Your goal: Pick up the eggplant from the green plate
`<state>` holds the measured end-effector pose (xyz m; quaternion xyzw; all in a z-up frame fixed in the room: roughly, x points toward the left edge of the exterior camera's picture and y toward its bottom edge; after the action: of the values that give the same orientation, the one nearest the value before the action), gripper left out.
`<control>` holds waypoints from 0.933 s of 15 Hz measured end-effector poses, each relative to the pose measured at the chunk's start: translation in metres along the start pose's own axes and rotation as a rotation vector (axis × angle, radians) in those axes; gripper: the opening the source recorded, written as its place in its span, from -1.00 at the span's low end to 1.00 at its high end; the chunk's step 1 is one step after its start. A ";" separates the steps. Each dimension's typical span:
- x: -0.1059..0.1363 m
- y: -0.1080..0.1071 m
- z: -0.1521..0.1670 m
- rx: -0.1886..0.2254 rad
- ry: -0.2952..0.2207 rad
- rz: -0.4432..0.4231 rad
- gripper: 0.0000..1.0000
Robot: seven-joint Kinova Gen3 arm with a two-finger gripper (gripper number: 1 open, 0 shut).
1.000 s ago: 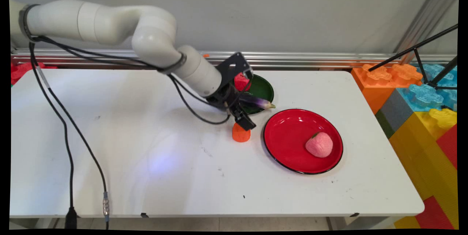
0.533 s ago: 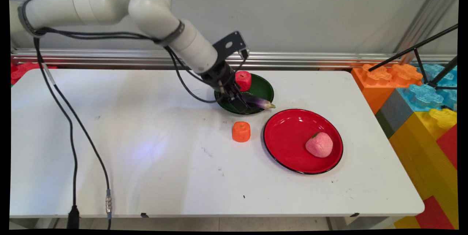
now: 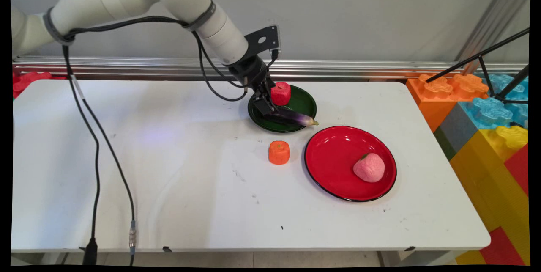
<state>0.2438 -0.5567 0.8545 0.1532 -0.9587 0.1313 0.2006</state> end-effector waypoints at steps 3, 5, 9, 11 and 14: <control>0.003 -0.010 0.011 -0.001 -0.002 0.080 1.00; 0.003 -0.015 0.020 -0.004 -0.001 0.121 1.00; 0.002 -0.024 0.042 -0.013 0.011 0.169 1.00; 0.000 -0.029 0.053 -0.018 0.016 0.176 1.00; -0.004 -0.033 0.066 -0.034 0.016 0.180 1.00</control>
<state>0.2359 -0.6073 0.8004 0.0621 -0.9690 0.1338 0.1983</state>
